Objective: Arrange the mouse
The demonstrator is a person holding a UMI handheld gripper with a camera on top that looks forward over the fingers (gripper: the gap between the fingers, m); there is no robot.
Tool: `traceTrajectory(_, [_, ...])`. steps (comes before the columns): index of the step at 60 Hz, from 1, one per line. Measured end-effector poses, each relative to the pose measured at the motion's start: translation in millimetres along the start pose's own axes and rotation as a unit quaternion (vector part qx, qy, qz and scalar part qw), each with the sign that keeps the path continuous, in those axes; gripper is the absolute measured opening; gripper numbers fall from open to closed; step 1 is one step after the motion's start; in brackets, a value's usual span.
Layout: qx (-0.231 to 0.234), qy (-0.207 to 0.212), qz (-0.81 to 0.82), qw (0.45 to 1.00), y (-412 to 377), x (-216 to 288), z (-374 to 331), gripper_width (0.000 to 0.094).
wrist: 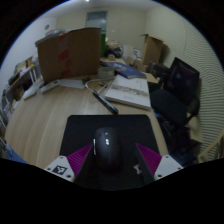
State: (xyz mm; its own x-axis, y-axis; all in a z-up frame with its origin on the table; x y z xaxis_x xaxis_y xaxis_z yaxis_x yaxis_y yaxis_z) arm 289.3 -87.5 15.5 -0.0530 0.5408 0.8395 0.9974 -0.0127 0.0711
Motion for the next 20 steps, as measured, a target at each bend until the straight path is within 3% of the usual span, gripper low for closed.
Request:
traceTrajectory(1, [-0.008, -0.003, -0.005, 1.0, 1.8, 0.8, -4.0, 0.0849])
traceTrajectory(8, [-0.033, -0.002, -0.023, 0.999, -7.4, 14.6, -42.5, 0.0811])
traceTrajectory(20, [-0.054, -0.002, 0.003, 0.999, -61.4, 28.1, -129.1, 0.084])
Point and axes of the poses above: the point between the fingertips, and its own axes, seen from behind it with the camera up: y to the right, x up, z forward, the way the camera looks, the point moved 3 cm from there along -z, backward, against the way the camera looks, and after that the axes turned 13 degrees about y, right-handed, at the moved point
